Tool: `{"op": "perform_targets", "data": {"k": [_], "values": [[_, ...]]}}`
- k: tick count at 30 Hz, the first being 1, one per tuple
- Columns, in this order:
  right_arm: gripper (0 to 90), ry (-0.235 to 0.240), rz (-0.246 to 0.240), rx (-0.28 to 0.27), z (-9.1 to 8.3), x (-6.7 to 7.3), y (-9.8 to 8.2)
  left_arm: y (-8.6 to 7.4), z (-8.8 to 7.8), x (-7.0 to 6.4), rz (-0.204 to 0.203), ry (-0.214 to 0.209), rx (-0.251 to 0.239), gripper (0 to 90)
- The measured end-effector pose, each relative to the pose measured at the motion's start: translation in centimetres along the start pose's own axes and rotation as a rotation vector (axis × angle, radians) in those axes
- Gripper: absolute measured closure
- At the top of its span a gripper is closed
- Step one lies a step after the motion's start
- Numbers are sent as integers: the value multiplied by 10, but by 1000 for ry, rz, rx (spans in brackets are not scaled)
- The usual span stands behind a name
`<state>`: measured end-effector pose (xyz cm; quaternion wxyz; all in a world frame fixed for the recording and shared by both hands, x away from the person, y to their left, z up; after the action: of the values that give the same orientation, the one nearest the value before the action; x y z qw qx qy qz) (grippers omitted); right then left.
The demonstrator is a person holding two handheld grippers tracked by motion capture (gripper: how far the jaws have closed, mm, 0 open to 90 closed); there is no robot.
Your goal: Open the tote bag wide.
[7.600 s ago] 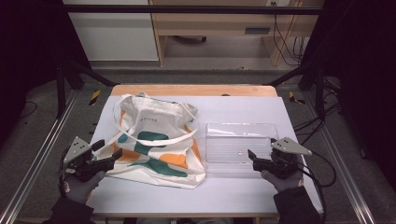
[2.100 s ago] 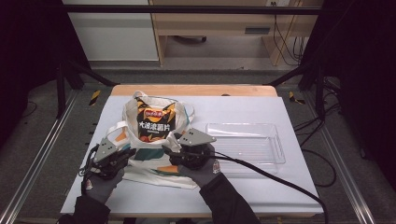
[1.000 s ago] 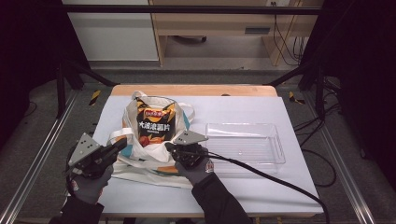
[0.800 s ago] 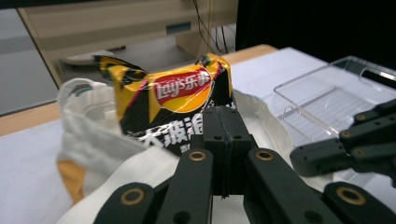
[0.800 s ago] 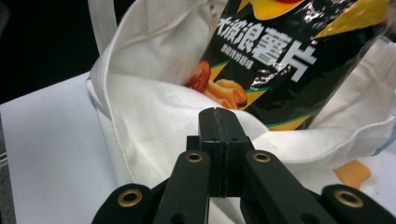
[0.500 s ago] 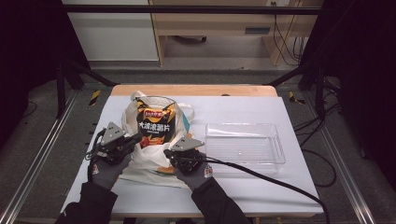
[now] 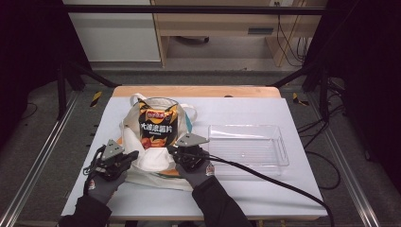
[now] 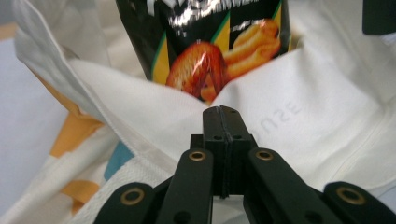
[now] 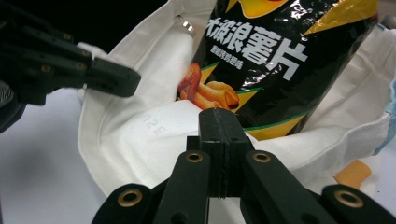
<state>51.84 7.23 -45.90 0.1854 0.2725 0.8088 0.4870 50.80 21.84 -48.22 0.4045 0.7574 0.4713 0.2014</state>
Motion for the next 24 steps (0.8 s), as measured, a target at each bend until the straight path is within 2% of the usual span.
{"op": "perform_targets", "data": {"k": [1,2,3,7,9,10,12,13,14,15,16,17,18,20,21,22,24], "values": [[900,-1,-4,14,2,0,-4,-5,3,0,4,3,20,898],[900,-1,-4,14,2,0,-4,-5,3,0,4,3,20,898],[900,-7,-19,45,6,1,-13,-7,4,1,10,6,31,897],[900,-8,-24,70,10,4,-21,-4,3,-1,0,-5,22,898],[900,-5,-31,83,12,6,-25,11,-3,-2,-24,-16,-35,895],[900,-5,-31,83,12,6,-25,11,-3,-2,-24,-16,-35,889],[900,-4,-28,96,13,6,-28,22,-8,3,-25,5,-64,877],[900,-2,-30,112,15,8,-33,26,-8,12,-47,24,-76,878],[900,-1,-31,119,16,9,-36,26,-8,12,-47,24,-76,878],[900,2,-33,127,16,10,-39,20,-6,23,-56,53,-52,878],[900,3,-34,132,17,11,-42,20,-6,23,-56,53,-52,881],[900,7,-28,134,17,12,-44,10,-3,31,-65,68,-13,883],[900,7,-28,134,17,12,-44,10,-3,31,-65,68,-13,886],[900,11,-19,142,15,11,-50,-6,0,38,-54,98,44,890],[900,11,-19,142,15,11,-50,-6,0,38,-54,98,44,891],[900,10,-12,143,14,10,-54,-15,1,41,-45,105,73,893],[900,10,-5,142,12,10,-56,-19,1,42,-43,104,86,895]]}}
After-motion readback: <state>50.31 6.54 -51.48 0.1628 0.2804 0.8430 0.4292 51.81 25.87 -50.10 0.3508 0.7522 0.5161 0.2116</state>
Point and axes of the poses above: each handheld gripper's, and its own axes: z roughly forward along the jaws, y roughly out of its top, x roughly to its left, the point moved 10 cm from there along z, roughly forward along the jaws, and after that the axes turned 8 degrees about -z, right-handed, at the moved point
